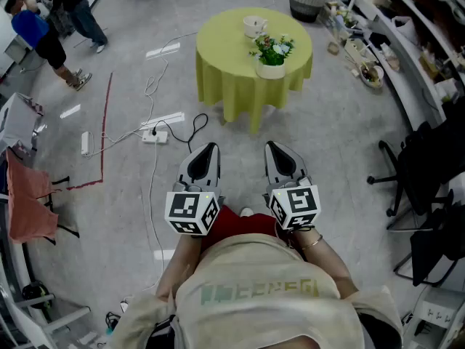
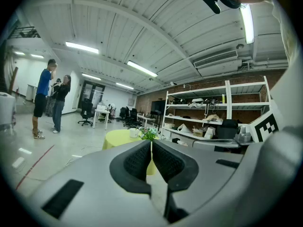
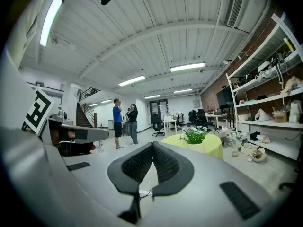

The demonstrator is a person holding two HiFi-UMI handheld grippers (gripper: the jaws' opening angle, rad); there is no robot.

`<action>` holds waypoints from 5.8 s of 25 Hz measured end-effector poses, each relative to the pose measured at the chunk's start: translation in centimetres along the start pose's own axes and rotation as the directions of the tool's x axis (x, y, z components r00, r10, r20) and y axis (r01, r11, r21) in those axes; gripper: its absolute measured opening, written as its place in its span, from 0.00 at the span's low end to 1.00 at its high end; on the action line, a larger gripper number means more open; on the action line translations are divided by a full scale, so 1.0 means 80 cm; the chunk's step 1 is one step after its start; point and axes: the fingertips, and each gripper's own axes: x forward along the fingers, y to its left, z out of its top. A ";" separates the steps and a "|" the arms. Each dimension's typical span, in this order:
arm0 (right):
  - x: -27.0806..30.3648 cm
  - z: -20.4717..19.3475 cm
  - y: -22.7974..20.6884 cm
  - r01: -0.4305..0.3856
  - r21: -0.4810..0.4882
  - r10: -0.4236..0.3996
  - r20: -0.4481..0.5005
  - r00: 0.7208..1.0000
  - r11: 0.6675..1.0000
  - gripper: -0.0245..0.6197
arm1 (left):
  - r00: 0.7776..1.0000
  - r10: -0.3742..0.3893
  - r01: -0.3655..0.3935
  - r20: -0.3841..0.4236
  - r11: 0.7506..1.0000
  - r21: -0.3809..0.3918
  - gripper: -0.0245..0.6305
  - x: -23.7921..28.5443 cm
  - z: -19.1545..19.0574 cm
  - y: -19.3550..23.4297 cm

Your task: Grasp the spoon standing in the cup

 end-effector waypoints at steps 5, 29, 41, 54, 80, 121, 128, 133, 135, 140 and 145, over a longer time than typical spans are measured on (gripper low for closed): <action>0.005 -0.007 -0.004 0.005 -0.009 -0.005 -0.014 1.000 1.000 0.09 | 1.000 0.020 -0.020 0.005 1.000 -0.002 0.08 -0.002 -0.002 0.009; 0.042 -0.003 -0.082 0.069 -0.044 -0.070 -0.009 0.998 0.997 0.10 | 0.999 0.047 -0.047 0.023 0.999 -0.011 0.08 0.063 0.010 0.032; 0.093 0.009 -0.107 0.132 -0.018 -0.133 -0.011 0.991 0.991 0.10 | 0.999 0.051 -0.050 0.011 0.999 -0.014 0.08 0.104 0.016 0.067; 0.233 -0.001 -0.124 0.148 -0.024 -0.149 -0.086 0.985 0.989 0.10 | 0.999 0.025 -0.027 -0.022 0.997 -0.068 0.08 0.218 0.022 0.166; 0.506 0.038 -0.142 0.290 -0.035 -0.292 -0.088 0.952 0.956 0.10 | 0.990 -0.119 0.116 -0.079 0.993 -0.032 0.08 0.435 0.072 0.371; 0.591 0.065 -0.262 0.506 -0.022 -0.505 -0.120 0.855 0.862 0.10 | 0.899 -0.376 0.400 -0.226 0.914 0.071 0.09 0.690 0.060 0.328; 0.607 0.065 -0.302 0.520 -0.012 -0.517 -0.133 0.846 0.854 0.10 | 0.876 -0.409 0.444 -0.254 0.890 0.099 0.09 0.744 0.051 0.301; 0.617 0.072 -0.327 0.517 -0.008 -0.514 -0.126 0.848 0.856 0.10 | 0.868 -0.417 0.459 -0.270 0.882 0.111 0.09 0.778 0.046 0.292; 0.620 0.072 -0.337 0.518 -0.007 -0.514 -0.124 0.849 0.856 0.10 | 0.869 -0.413 0.456 -0.274 0.883 0.114 0.09 0.792 0.043 0.290; 0.629 0.072 -0.360 0.512 -0.011 -0.509 -0.136 0.850 0.859 0.10 | 0.866 -0.406 0.455 -0.292 0.882 0.122 0.09 0.824 0.037 0.280; 0.639 0.072 -0.382 0.497 -0.009 -0.493 -0.152 0.857 0.868 0.10 | 0.853 -0.409 0.468 -0.323 0.874 0.130 0.11 0.850 0.029 0.261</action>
